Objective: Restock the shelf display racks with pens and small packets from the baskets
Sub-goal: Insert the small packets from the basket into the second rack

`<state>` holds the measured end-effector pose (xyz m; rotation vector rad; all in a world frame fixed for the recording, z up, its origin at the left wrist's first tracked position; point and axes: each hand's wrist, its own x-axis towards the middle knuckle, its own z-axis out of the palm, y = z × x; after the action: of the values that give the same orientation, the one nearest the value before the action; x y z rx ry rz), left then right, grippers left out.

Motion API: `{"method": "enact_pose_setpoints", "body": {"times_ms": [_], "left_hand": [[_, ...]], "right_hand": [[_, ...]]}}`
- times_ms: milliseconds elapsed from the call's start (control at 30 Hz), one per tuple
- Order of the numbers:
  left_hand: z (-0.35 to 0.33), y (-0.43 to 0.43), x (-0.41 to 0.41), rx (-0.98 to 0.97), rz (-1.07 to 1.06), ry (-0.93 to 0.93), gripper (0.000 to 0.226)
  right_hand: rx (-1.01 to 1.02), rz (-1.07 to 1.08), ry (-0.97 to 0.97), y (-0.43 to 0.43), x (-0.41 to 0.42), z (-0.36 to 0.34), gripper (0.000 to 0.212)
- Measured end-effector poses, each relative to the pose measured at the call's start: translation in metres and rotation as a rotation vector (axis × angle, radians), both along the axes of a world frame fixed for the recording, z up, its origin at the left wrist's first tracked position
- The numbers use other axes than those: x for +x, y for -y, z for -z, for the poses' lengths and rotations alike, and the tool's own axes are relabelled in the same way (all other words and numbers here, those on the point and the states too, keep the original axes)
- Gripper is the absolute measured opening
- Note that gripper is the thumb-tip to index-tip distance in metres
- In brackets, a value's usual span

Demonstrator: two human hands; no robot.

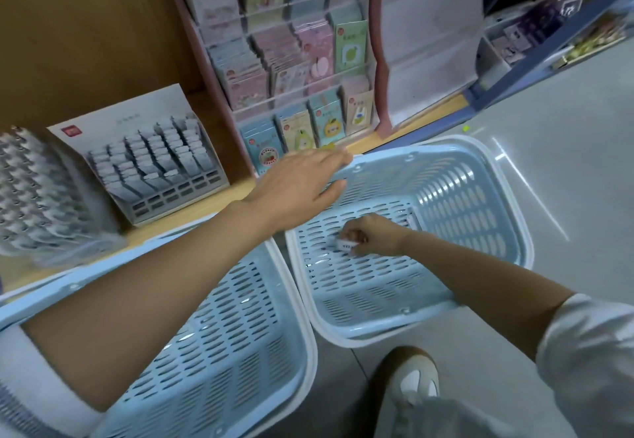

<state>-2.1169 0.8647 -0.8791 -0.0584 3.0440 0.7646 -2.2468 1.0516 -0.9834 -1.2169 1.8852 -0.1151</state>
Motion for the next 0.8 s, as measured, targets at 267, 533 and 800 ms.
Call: {"method": "enact_pose_setpoints", "body": {"times_ms": [267, 533, 800], "left_hand": [[0.003, -0.017, -0.033, -0.06, 0.127, 0.006, 0.056], [0.004, -0.016, -0.03, -0.03, 0.119, -0.017, 0.054], [0.008, 0.005, -0.023, -0.039, 0.18, 0.032, 0.056]], "right_hand": [[-0.074, 0.592, -0.099, -0.057, -0.057, -0.011, 0.013], [0.055, 0.62, -0.04, -0.042, -0.038, -0.005, 0.017], [0.138, 0.48, -0.001, -0.038, -0.034, -0.005, 0.029]]}}
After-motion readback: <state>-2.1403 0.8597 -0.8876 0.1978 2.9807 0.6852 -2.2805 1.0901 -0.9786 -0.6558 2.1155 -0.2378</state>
